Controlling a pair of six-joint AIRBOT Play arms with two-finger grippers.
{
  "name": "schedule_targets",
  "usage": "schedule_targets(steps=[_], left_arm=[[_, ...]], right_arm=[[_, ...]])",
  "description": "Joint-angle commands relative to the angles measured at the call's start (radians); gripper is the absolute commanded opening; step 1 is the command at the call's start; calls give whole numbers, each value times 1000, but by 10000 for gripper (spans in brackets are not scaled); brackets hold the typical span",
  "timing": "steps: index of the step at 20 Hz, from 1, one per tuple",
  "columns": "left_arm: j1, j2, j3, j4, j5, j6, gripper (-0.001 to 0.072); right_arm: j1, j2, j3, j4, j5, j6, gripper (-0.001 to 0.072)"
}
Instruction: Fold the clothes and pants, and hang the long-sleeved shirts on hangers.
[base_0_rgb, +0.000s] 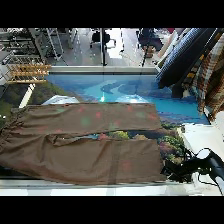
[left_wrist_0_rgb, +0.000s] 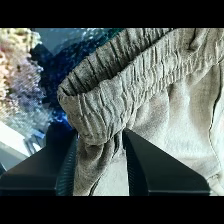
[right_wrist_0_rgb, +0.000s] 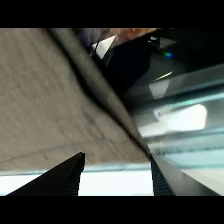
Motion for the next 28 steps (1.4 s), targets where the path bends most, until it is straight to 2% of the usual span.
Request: schedule_targets(steps=[1, 2, 4, 5, 7, 9, 14, 19, 21, 25, 28], left_arm=[[0, -1, 0, -1, 0, 2, 244], [0, -1, 0, -1, 5, 2, 221], [0, -1, 0, -1, 11, 2, 221], [0, -1, 0, -1, 14, 1, 213], [0, -1, 0, -2, 22, 2, 19], [0, 0, 0, -12, 31, 2, 10], [1, 18, 11, -77, 53, 24, 6], [0, 45, 84, -80, 102, 23, 4], [-1, 62, 103, -87, 103, 23, 4], [-54, 66, 185, -99, 98, 4, 3], [-150, 64, 248, -114, 11, -62, 3]], right_arm=[[-1, -89, -1, 18, -28, -25, 465], [-1, -110, -1, 17, -18, -34, 465], [-1, -133, -1, 0, -6, -56, 465], [-1, -133, -1, -5, -6, -58, 431], [-1, -132, -1, -3, -6, -59, 205], [-1, -132, 2, 3, 7, -69, 21], [-1, -107, 101, 9, 146, -95, 19], [-1, -31, 306, 17, 164, -75, 18], [-1, -32, 375, 43, 141, -71, 17], [-1, -63, 475, 85, -7, -36, 16], [0, -164, 564, 147, -88, -22, 16]])
